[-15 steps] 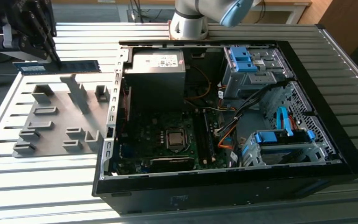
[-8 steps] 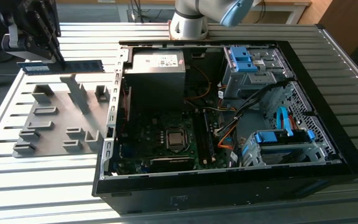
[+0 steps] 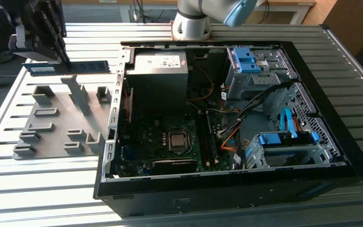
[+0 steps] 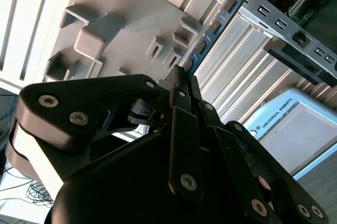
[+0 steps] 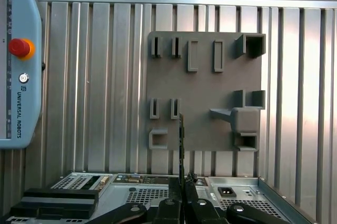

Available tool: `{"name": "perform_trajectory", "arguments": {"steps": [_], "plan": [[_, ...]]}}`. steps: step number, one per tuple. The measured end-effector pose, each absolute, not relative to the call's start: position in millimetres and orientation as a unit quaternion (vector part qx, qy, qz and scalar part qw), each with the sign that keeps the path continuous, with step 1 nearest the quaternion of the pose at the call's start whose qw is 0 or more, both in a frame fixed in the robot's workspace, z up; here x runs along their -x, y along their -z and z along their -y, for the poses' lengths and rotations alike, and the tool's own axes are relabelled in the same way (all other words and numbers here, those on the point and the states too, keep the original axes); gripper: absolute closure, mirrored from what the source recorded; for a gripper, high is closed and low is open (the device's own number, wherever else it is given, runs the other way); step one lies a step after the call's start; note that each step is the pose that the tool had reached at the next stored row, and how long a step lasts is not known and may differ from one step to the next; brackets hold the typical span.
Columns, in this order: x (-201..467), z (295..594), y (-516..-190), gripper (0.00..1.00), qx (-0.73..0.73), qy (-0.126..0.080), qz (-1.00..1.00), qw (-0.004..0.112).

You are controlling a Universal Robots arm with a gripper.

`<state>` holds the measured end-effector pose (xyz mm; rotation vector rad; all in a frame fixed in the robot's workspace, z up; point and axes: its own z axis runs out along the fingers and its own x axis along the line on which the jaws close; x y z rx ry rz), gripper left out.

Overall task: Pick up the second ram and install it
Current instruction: 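Pick up the second ram and move it above second insertion slot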

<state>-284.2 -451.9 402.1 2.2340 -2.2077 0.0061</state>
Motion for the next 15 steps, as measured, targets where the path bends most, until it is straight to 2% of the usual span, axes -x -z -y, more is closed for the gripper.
{"name": "perform_trajectory", "arguments": {"steps": [15], "plan": [[270,452,-402,0.86,-0.711,-0.002,0.703,0.0]]}}
